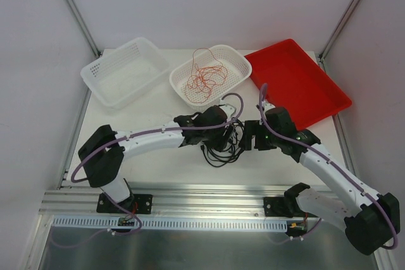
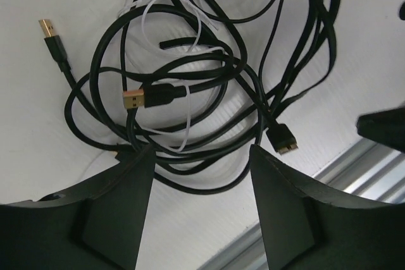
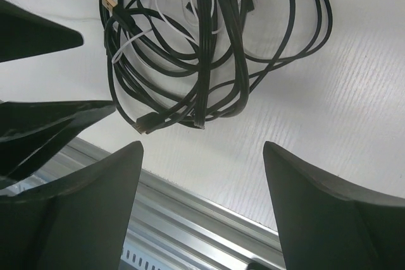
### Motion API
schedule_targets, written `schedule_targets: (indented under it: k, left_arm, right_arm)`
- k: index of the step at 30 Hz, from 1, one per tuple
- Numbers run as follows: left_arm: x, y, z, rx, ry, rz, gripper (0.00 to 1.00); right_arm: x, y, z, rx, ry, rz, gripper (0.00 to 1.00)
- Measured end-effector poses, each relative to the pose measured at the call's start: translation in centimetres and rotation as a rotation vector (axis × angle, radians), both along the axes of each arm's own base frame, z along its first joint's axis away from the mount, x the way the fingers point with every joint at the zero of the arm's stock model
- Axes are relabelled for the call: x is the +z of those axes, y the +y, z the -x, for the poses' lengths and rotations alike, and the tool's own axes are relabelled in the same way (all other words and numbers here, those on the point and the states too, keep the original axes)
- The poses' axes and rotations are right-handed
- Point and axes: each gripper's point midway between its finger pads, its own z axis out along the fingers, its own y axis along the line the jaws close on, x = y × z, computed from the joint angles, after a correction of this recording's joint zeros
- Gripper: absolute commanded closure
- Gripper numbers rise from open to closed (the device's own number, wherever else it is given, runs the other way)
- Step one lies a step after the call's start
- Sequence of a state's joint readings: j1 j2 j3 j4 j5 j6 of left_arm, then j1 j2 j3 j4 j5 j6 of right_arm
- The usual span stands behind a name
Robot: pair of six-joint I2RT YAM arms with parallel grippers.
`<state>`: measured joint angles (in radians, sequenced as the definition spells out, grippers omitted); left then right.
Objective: Untangle the cables
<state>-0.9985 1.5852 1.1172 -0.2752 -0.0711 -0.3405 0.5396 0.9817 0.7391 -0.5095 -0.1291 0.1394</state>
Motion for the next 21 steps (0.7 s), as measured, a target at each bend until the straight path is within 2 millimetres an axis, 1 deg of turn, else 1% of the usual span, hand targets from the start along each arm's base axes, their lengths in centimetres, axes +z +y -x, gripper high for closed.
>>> schedule_targets:
  k: [3, 6, 7, 9, 10, 11, 15, 17, 20, 21]
  left_arm:
    - [-1.7, -0.8, -0.7, -0.017, -0.007, -0.042, 0.45]
    - [-3.3, -0.9, -1.1, -0.029, -0.001, -0.083, 0.60]
    - [-3.6, -0.9, -1.1, -0.030, 0.001, -0.091, 0.72]
    - [-3.9, -0.8, -1.2, -0.034, 0.000, -0.102, 0.86]
    - [-3.9, -0.8, -1.2, -0.036, -0.001, -0.104, 0.98]
    - [-3.9, -0.8, -1.2, -0.036, -0.004, -0.102, 1.00]
    - [-3.5, -0.7, -1.2, -0.037, -0.012, -0.092, 1.00]
    - [-2.8, -0.5, -1.0, -0.037, -0.020, -0.079, 1.00]
    - [-0.5, -0.1, -0.8, -0.036, -0.051, -0.033, 1.00]
    - [0.9, -0.1, -0.8, -0.035, -0.070, -0.004, 1.00]
  right_arm:
    - [-0.6, -0.2, 0.5, -0.014, 0.015, -0.001, 0.19]
    - [-1.0, -0.4, 0.7, -0.026, 0.027, -0.004, 0.18]
    - [-1.1, -0.4, 0.7, -0.029, 0.028, -0.005, 0.18]
    - [-1.5, -0.4, 0.8, -0.039, 0.035, -0.006, 0.18]
    - [-1.7, -0.4, 0.8, -0.044, 0.036, -0.007, 0.18]
    - [-1.8, -0.4, 0.8, -0.051, 0.039, -0.011, 0.18]
    - [-2.4, 0.0, 0.4, -0.074, 0.051, -0.028, 0.18]
    - [-2.6, 0.4, -0.1, -0.088, 0.059, -0.044, 0.17]
    - [-3.1, 1.2, -1.1, -0.106, 0.066, -0.066, 0.17]
    - [-3.6, 1.5, -1.4, -0.113, 0.075, -0.067, 0.18]
